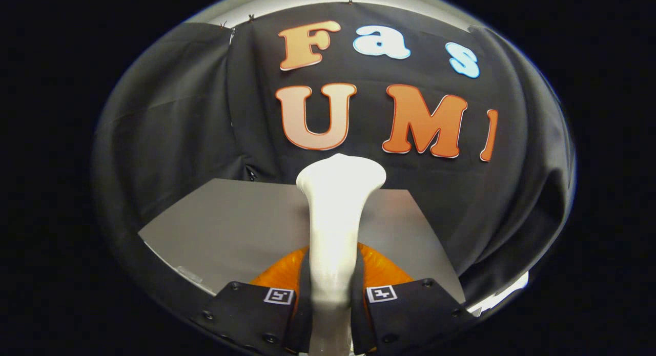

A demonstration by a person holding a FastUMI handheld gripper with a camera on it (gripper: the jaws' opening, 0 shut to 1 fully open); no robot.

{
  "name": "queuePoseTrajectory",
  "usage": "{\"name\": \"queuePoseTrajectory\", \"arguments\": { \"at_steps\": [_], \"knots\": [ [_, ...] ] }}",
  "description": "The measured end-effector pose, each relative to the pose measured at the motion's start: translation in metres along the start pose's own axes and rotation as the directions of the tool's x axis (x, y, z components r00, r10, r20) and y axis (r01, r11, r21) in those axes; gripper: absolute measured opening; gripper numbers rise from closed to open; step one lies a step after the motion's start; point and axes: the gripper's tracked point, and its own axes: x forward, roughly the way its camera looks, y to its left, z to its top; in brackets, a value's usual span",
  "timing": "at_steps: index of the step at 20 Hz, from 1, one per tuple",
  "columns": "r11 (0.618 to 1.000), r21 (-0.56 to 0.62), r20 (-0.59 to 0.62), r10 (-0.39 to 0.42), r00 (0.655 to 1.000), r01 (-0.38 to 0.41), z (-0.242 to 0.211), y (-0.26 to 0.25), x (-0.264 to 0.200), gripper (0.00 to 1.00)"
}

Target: Iron the clothes twice with a garment steamer, once on the left side and once on the right side.

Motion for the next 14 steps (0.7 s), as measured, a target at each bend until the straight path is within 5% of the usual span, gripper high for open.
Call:
{"name": "queuePoseTrajectory", "arguments": {
  "at_steps": [6,14],
  "knots": [
    [0.993,-0.004,0.140,0.119,0.983,-0.120,0.019,0.003,-0.101,0.37],
    [0.963,-0.056,0.330,0.268,0.905,-0.264,0.035,-0.049,-0.245,0.37]
  ]
}}
